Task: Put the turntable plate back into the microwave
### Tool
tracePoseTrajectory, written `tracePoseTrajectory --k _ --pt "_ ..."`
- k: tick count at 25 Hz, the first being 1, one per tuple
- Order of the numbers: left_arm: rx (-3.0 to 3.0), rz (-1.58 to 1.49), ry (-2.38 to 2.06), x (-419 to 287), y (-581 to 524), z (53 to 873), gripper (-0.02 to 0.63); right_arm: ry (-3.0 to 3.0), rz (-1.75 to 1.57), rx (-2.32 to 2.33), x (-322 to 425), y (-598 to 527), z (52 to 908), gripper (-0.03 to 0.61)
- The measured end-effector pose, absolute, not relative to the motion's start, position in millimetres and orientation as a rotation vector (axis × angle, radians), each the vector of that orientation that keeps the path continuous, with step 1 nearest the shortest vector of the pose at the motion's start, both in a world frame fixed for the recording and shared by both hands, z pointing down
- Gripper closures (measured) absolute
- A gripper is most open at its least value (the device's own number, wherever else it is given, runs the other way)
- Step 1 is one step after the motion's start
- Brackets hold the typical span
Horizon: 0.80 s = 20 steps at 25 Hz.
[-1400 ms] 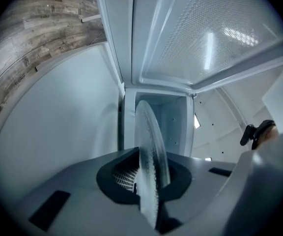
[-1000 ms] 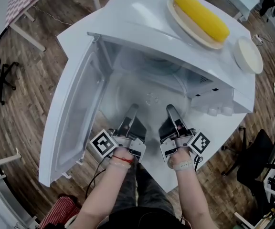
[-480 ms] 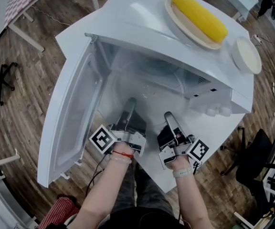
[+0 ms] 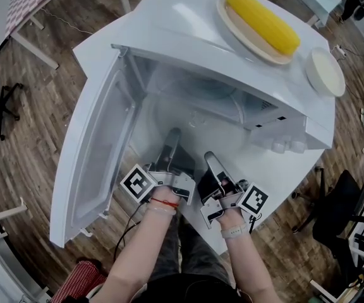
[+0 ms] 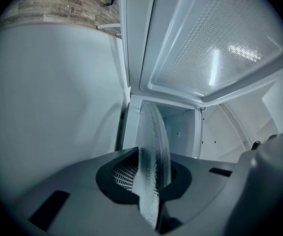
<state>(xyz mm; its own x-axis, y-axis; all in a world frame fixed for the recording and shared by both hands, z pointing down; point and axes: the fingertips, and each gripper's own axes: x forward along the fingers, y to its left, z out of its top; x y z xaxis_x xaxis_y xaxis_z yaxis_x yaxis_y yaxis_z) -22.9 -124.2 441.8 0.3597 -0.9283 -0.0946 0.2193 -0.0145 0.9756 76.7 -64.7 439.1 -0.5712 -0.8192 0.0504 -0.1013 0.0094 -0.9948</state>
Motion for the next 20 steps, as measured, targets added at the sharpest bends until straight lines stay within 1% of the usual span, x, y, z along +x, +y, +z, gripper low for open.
tracePoseTrajectory --k 3,8,20 --pt "1.265 -1.048 -0.752 -22.7 -123.9 442.0 0.578 1.678 -1.622 -0.945 76.0 -65.2 441.2 0.515" --pt "1.282 -1.04 -0.747 -20.7 -124.2 441.8 0.578 1.599 -1.615 -0.934 80.0 -65.9 444.4 0.532" --pt "1.358 -1.021 -0.754 -19.1 -124.3 439.2 0.577 1.604 -1.589 -0.929 83.4 -69.5 441.8 0.532"
